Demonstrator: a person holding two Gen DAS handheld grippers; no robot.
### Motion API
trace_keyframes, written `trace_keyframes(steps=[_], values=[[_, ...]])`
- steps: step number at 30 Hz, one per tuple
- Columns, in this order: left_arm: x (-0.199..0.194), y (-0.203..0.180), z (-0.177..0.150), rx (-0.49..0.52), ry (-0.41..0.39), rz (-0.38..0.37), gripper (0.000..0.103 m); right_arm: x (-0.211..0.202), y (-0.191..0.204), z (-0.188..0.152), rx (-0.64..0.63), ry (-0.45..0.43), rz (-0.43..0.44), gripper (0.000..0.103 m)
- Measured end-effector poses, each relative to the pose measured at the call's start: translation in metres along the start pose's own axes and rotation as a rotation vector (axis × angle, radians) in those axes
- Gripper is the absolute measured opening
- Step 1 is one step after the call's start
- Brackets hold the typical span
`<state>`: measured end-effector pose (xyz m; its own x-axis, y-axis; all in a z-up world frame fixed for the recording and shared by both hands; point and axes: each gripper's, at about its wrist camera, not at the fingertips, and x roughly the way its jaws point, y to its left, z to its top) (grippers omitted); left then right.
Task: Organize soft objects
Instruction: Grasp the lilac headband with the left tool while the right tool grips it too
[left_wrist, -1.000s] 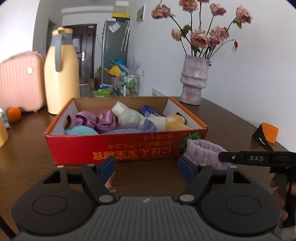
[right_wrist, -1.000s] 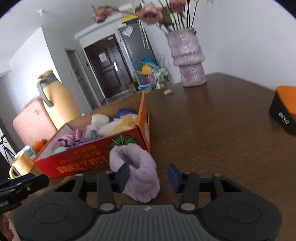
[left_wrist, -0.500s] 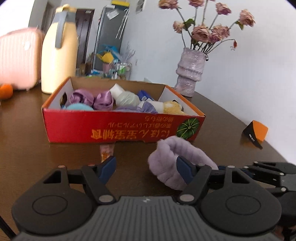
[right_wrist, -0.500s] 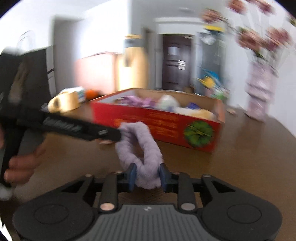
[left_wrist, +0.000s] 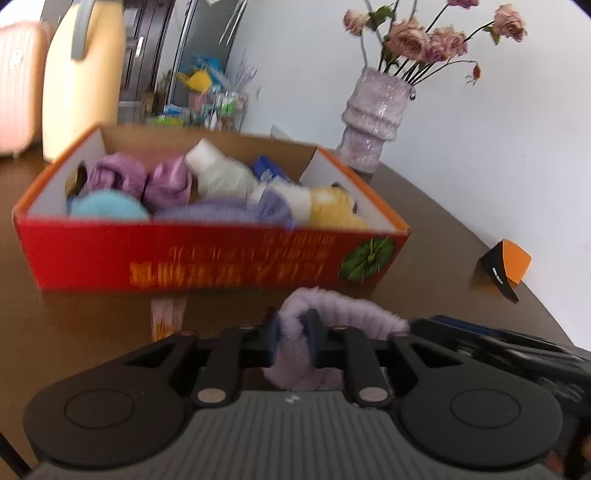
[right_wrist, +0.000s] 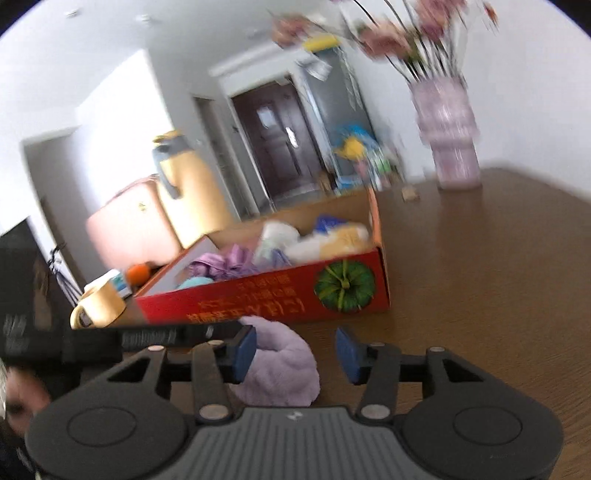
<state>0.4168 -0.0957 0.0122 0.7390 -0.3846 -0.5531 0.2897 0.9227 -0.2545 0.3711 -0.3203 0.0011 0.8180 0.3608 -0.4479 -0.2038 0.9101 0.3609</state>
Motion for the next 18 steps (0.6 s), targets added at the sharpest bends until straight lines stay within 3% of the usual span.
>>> trace_keyframes(steps=[2, 4, 8, 13, 14, 15, 17, 18], values=[[0.009, 0.004, -0.005, -0.010, 0.054, -0.015, 0.011, 0.015, -0.003, -0.001, 0.033, 0.055, -0.004, 0.033], [0.002, 0.009, -0.013, -0.029, 0.048, -0.020, 0.011, 0.013, 0.000, -0.007, 0.048, 0.054, 0.025, 0.018], [-0.039, 0.006, -0.031, 0.005, -0.032, -0.012, 0.011, -0.008, 0.024, -0.020, -0.126, 0.042, 0.062, 0.016], [-0.074, 0.005, -0.069, 0.038, 0.016, -0.007, 0.014, -0.035, 0.044, -0.052, -0.316, 0.100, 0.098, 0.021], [-0.079, 0.005, -0.077, 0.043, 0.029, -0.004, 0.021, -0.040, 0.045, -0.056, -0.322, 0.112, 0.104, 0.021], [-0.084, 0.005, -0.085, 0.050, 0.043, -0.007, 0.027, -0.045, 0.045, -0.059, -0.320, 0.122, 0.115, 0.027], [-0.097, 0.006, -0.097, 0.055, 0.057, -0.031, 0.049, -0.057, 0.042, -0.058, -0.292, 0.122, 0.148, 0.037], [-0.103, 0.008, -0.100, 0.051, 0.056, -0.057, 0.053, -0.062, 0.041, -0.057, -0.273, 0.110, 0.163, 0.042]])
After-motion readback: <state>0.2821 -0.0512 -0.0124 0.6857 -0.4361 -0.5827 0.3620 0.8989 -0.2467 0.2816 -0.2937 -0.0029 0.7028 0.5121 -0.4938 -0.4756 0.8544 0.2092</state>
